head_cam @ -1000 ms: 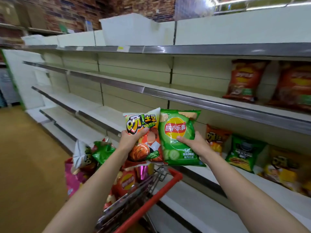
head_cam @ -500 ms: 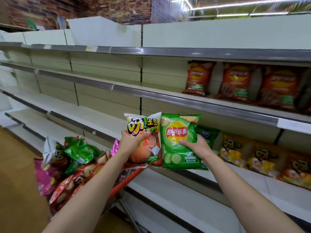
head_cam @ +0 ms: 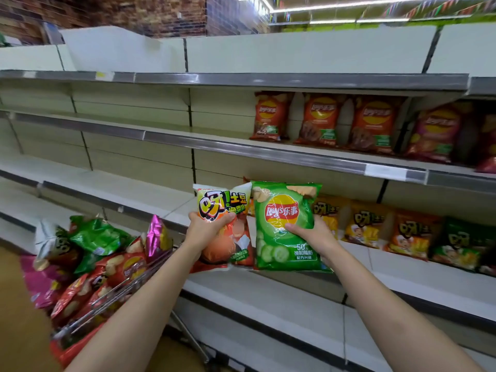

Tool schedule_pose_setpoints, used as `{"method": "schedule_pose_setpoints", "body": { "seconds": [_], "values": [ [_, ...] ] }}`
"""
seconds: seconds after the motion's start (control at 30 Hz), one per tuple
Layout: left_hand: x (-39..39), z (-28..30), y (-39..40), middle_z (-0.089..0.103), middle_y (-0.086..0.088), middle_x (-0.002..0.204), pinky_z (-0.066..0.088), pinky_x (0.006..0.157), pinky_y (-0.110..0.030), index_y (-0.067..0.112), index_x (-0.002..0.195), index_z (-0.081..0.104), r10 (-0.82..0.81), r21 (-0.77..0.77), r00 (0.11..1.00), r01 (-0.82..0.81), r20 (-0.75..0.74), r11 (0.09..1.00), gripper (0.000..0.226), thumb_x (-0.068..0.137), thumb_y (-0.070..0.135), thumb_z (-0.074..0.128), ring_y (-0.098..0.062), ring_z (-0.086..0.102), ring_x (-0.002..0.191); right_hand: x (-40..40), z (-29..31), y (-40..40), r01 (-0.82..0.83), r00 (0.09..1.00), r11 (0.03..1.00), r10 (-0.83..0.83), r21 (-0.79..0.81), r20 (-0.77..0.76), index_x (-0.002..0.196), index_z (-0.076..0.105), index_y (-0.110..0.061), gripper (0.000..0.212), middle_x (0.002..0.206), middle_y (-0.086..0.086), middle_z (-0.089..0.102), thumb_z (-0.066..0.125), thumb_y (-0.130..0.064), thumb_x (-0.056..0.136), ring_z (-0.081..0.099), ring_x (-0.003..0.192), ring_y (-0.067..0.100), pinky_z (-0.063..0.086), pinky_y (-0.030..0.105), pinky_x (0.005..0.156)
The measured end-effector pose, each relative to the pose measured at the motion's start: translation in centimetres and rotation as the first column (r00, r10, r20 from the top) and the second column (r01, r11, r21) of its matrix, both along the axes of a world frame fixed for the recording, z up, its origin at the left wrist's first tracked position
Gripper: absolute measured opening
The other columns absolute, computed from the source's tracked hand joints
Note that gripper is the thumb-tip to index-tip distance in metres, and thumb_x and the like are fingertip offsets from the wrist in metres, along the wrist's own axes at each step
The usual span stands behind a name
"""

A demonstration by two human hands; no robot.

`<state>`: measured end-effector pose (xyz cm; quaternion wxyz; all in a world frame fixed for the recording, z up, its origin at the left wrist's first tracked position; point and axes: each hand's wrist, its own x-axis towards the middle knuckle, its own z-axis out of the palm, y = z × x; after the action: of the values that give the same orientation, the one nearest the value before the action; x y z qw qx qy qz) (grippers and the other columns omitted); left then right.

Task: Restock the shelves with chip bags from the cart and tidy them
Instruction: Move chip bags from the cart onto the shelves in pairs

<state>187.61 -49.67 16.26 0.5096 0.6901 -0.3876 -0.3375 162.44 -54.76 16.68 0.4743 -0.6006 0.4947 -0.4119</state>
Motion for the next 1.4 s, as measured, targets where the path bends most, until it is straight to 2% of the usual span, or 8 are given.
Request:
{"method": "schedule_pose_setpoints", "body": {
  "seconds": [0.2, 0.53, 0.63, 0.8, 0.97, 1.1, 1.27, 1.4],
  "values": [
    [-3.7, -0.4, 0.0, 0.053, -0.011, 0.118, 0.047, 0.098, -0.049, 0.008, 0.133, 0.023, -0.07, 0.037, 0.997, 0.069, 0.021, 0.997, 0.095, 0.069, 0.046, 0.082, -0.032, 0.058, 0.11, -4.5, 0.0, 1.3, 0.06, 0.998, 0.998, -0.059, -0.021, 0.022, 0.089, 0.051, -0.029, 0.03, 0.09, -0.007, 0.062, 0.077, -0.018, 0.08, 0.062, 0.087, 0.017, 0.051, 0.036, 0.084],
    [-10.7, -0.6, -2.0, 0.052, -0.014, 0.123, 0.047, 0.099, -0.049, 0.007, 0.136, 0.021, -0.217, 0.036, 0.976, 0.218, -0.023, 0.975, 0.093, 0.073, 0.04, 0.08, -0.033, 0.058, 0.11, -11.1, 0.2, 3.8, 0.202, 0.979, 0.979, -0.202, 0.021, 0.006, 0.12, 0.051, -0.016, 0.066, 0.116, 0.004, 0.064, 0.085, -0.037, 0.067, 0.063, 0.105, 0.023, 0.051, 0.046, 0.096],
    [-13.5, -0.8, -2.5, 0.051, -0.014, 0.13, 0.045, 0.101, -0.051, 0.009, 0.142, 0.017, -0.262, 0.025, 0.965, 0.263, -0.034, 0.965, 0.103, 0.07, 0.043, 0.082, -0.034, 0.057, 0.114, -14.0, 0.1, 4.5, 0.24, 0.971, 0.971, -0.24, 0.025, 0.009, 0.114, 0.053, -0.019, 0.049, 0.113, 0.005, 0.066, 0.081, -0.028, 0.075, 0.065, 0.102, 0.023, 0.051, 0.046, 0.094],
    [-18.4, -1.4, -3.1, 0.05, -0.013, 0.132, 0.045, 0.101, -0.048, 0.009, 0.143, 0.016, -0.337, 0.024, 0.94, 0.339, -0.061, 0.94, 0.105, 0.069, 0.044, 0.082, -0.033, 0.055, 0.116, -18.6, 0.0, 6.1, 0.329, 0.944, 0.944, -0.329, 0.034, 0.006, 0.12, 0.05, -0.018, 0.055, 0.114, 0.004, 0.065, 0.081, -0.026, 0.075, 0.064, 0.104, 0.024, 0.051, 0.047, 0.096],
    [-22.5, -1.5, -3.9, 0.052, -0.011, 0.133, 0.046, 0.1, -0.05, 0.01, 0.143, 0.02, -0.427, -0.003, 0.902, 0.427, -0.059, 0.904, 0.139, 0.033, 0.069, 0.082, -0.031, 0.056, 0.116, -22.4, -0.2, 7.6, 0.398, 0.917, 0.916, -0.399, 0.041, 0.019, 0.123, 0.049, -0.017, 0.061, 0.115, 0.005, 0.065, 0.082, -0.025, 0.073, 0.064, 0.104, 0.023, 0.051, 0.045, 0.095],
    [-25.7, -1.9, -4.0, 0.05, -0.008, 0.125, 0.045, 0.102, -0.047, 0.004, 0.144, 0.017, -0.461, 0.02, 0.885, 0.463, -0.065, 0.886, 0.115, 0.063, 0.048, 0.085, -0.032, 0.053, 0.119, -25.1, -0.6, 8.7, 0.443, 0.895, 0.895, -0.445, 0.049, 0.035, 0.119, 0.053, -0.019, 0.056, 0.114, 0.005, 0.067, 0.083, -0.024, 0.072, 0.066, 0.103, 0.025, 0.051, 0.048, 0.095],
    [-29.8, -2.0, -4.9, 0.047, -0.013, 0.14, 0.043, 0.105, -0.047, 0.008, 0.148, 0.015, -0.556, 0.011, 0.829, 0.558, -0.054, 0.83, 0.132, 0.049, 0.061, 0.085, -0.033, 0.051, 0.123, -28.7, -1.0, 10.2, 0.535, 0.844, 0.843, -0.536, 0.048, 0.003, 0.117, 0.051, -0.016, 0.055, 0.113, 0.005, 0.066, 0.082, -0.026, 0.073, 0.064, 0.103, 0.023, 0.05, 0.048, 0.096],
    [-33.9, -2.4, -5.7, 0.051, -0.012, 0.131, 0.042, 0.105, -0.047, 0.005, 0.146, 0.017, -0.617, 0.033, 0.786, 0.619, -0.038, 0.785, 0.112, 0.066, 0.047, 0.083, -0.033, 0.052, 0.123, -31.8, -1.0, 11.6, 0.611, 0.792, 0.791, -0.61, 0.045, -0.026, 0.116, 0.047, -0.017, 0.054, 0.111, 0.004, 0.063, 0.08, -0.029, 0.075, 0.062, 0.103, 0.023, 0.051, 0.044, 0.093]
  ]
}}
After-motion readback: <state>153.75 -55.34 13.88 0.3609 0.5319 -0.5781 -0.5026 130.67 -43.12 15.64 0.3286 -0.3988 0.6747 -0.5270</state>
